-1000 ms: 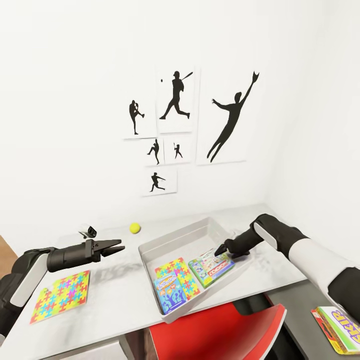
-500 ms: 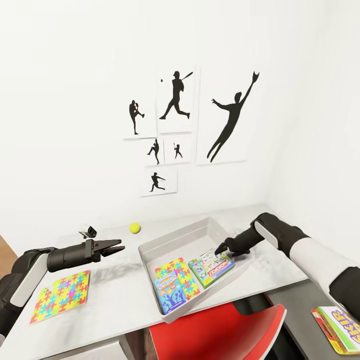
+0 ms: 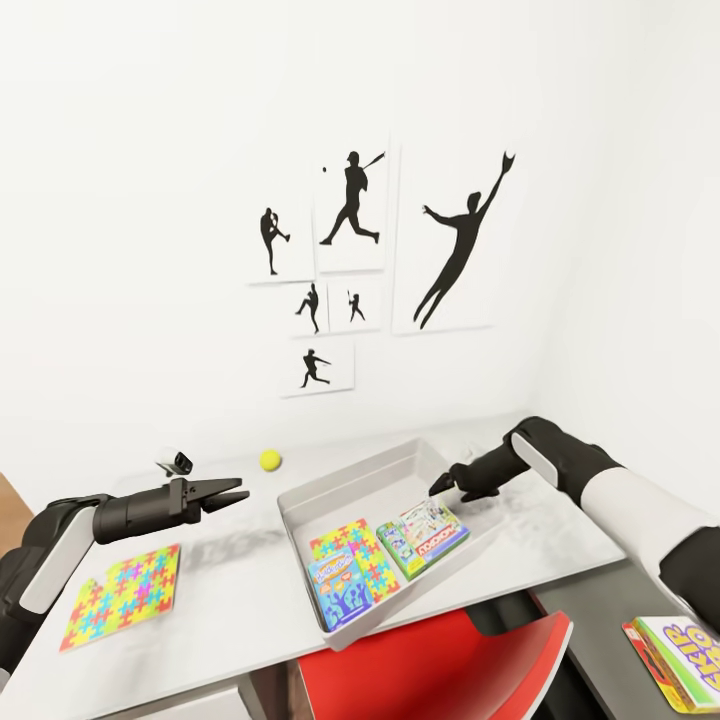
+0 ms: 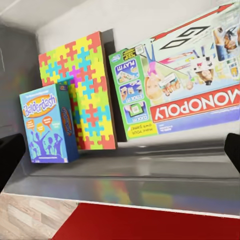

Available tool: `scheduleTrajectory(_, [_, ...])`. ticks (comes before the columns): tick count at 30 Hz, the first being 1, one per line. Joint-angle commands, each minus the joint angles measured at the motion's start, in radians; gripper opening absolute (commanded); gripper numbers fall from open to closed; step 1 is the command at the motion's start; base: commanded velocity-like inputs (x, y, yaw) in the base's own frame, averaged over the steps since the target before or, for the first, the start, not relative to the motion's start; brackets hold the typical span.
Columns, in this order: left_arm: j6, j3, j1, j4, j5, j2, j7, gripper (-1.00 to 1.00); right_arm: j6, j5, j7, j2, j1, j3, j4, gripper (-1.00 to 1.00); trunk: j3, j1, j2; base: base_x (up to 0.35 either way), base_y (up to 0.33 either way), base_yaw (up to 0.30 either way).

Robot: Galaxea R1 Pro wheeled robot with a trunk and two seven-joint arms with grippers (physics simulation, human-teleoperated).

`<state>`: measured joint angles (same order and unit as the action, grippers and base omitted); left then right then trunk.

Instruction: Put all the toys in the child's room - the three board games (two on the bed and one on the table), the two jigsaw puzzles on the table, and the tennis ball on the table - inside the toy box on the table in the child's room.

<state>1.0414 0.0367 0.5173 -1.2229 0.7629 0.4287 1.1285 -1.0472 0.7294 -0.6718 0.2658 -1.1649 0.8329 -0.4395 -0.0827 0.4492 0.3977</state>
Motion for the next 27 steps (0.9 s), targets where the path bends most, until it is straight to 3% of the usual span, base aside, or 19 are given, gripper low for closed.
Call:
scheduleTrajectory(1, [0.005, 0.001, 0.001, 0.000, 0.002, 0.001, 0.002, 1.00, 0.000, -0.005, -0.009, 0.002, -0.001, -0.007, -0.002, 1.00, -0.001, 0.001, 0.002, 0.000, 0.000, 0.000])
scheduleTrajectory(11, [0.005, -0.001, 0.001, 0.000, 0.001, 0.001, 0.002, 1.00, 0.000, -0.001, -0.008, 0.007, 0.009, -0.070, -0.166, 1.00, 0.015, 0.001, 0.002, 0.000, 0.000, 0.000])
scheduleTrajectory(14, [0.005, -0.001, 0.001, 0.000, 0.003, 0.001, 0.002, 1.00, 0.000, 0.002, -0.008, 0.025, 0.011, -0.077, -0.186, 1.00, 0.020, 0.001, 0.002, 0.000, 0.000, 0.000])
scheduleTrajectory(17, [0.005, -0.001, 0.001, 0.000, 0.004, 0.002, 0.002, 1.00, 0.000, 0.006, -0.009, 0.055, 0.021, -0.115, -0.214, 1.00, 0.025, 0.001, 0.002, 0.000, 0.000, 0.000])
scheduleTrajectory(24, [0.005, -0.002, 0.001, 0.000, 0.002, 0.001, 0.002, 1.00, 0.000, 0.008, -0.010, 0.110, 0.119, -0.266, -0.312, 1.00, 0.036, 0.001, 0.002, 0.000, 0.000, 0.000])
scheduleTrajectory(26, [0.005, -0.003, 0.001, 0.000, 0.003, 0.001, 0.002, 1.00, 0.000, 0.008, -0.017, 0.137, 0.164, -0.338, -0.360, 1.00, 0.039, 0.001, 0.002, 0.000, 0.000, 0.000])
scheduleTrajectory(27, [0.005, -0.003, 0.001, 0.000, 0.006, 0.002, 0.002, 1.00, 0.000, 0.008, -0.028, 0.155, 0.201, -0.392, -0.398, 1.00, 0.041, 0.001, 0.002, 0.000, 0.000, 0.000])
